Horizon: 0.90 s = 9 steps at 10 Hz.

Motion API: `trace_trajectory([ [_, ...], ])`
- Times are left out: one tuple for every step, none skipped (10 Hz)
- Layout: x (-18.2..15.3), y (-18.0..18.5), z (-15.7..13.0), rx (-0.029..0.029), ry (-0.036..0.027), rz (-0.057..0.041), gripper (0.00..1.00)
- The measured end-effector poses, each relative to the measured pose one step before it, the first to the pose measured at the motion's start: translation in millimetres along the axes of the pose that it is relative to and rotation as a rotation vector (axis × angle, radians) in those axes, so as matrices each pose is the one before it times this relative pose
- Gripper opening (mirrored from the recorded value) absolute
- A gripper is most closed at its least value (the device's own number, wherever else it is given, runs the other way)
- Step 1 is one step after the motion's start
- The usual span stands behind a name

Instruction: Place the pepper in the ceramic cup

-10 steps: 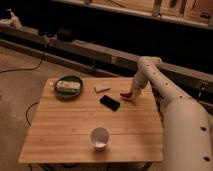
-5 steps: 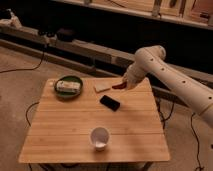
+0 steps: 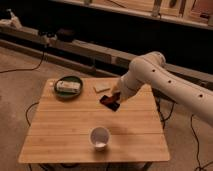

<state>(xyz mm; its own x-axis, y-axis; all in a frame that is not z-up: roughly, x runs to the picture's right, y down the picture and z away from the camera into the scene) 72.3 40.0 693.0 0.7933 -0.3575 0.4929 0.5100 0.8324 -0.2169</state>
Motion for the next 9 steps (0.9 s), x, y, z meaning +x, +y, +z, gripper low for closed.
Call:
trace_trajectory([
  [-1.14, -0.59, 0.84, -0.00178, -0.00639, -0.00280, 0.03],
  [-4.58, 2.64, 0.65, -0.01019, -0.01861, -0.01309, 0.03],
  [-8.62, 3.52, 0.45, -0.01337, -0.02883, -0.02368, 0.03],
  [-22.79, 7.49, 2.14, -0.03326, -0.06643, -0.06543, 0.03],
  [-24.23, 6.20, 4.01, -0.04295, -0.06515, -0.07544, 0.03],
  [-8.47, 3.38, 2.88, -0.02568, -0.02416, -0.03206, 0.03],
  [-5.78, 10.07, 5.44, -0.06239, -0.02010, -0.03818, 0.03],
  [3.52, 9.98, 4.80, -0.05727, 0.00383, -0.00670, 0.03],
  [5.95, 7.84, 4.92, -0.05258, 0.01000, 0.00623, 0.03],
])
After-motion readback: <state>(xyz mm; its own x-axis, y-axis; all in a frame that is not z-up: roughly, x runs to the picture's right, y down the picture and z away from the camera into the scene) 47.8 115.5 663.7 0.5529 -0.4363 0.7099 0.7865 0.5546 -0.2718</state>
